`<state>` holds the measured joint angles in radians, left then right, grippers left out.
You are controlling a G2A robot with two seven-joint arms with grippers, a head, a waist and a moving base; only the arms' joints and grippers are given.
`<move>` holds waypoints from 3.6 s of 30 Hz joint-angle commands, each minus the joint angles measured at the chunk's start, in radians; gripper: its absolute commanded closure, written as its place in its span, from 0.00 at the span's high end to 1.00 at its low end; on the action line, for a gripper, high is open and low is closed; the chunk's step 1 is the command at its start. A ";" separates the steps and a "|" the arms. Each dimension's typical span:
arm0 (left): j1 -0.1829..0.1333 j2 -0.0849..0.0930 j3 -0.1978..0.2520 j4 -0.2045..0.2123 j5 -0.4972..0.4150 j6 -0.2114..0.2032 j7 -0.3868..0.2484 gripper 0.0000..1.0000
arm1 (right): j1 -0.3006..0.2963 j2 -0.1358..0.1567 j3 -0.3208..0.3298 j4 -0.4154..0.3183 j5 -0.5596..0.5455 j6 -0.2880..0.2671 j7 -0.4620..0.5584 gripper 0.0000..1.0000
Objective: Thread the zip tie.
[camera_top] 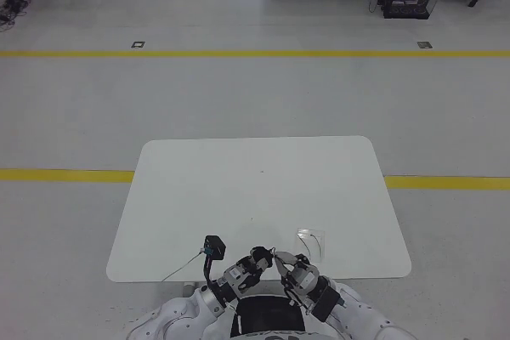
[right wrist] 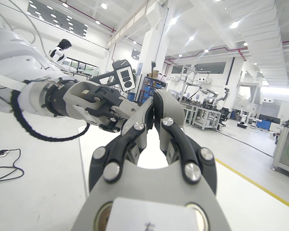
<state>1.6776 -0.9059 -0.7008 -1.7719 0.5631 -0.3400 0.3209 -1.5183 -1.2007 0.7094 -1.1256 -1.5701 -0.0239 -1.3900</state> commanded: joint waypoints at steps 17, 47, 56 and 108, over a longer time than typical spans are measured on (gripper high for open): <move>0.000 0.000 0.000 0.000 0.000 0.000 0.000 0.00 | -0.003 -0.012 0.024 0.017 0.019 0.007 0.000 0.00; 0.000 0.000 0.000 0.000 0.000 0.000 0.000 0.00 | -0.171 0.087 0.179 -0.217 0.000 -0.050 0.000 0.00; 0.000 0.000 0.000 0.000 0.000 0.000 0.000 0.00 | -0.171 0.087 0.179 -0.217 0.000 -0.050 0.000 0.00; 0.043 -0.019 -0.052 -0.139 -0.190 0.272 -0.028 0.00 | 0.042 0.116 -0.045 -0.110 0.000 0.225 0.000 0.00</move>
<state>1.7204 -0.9252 -0.7531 -1.9108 0.3727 -0.0681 0.2932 -1.4755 -1.0846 0.6644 -1.2347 -1.5700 0.2012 -1.3900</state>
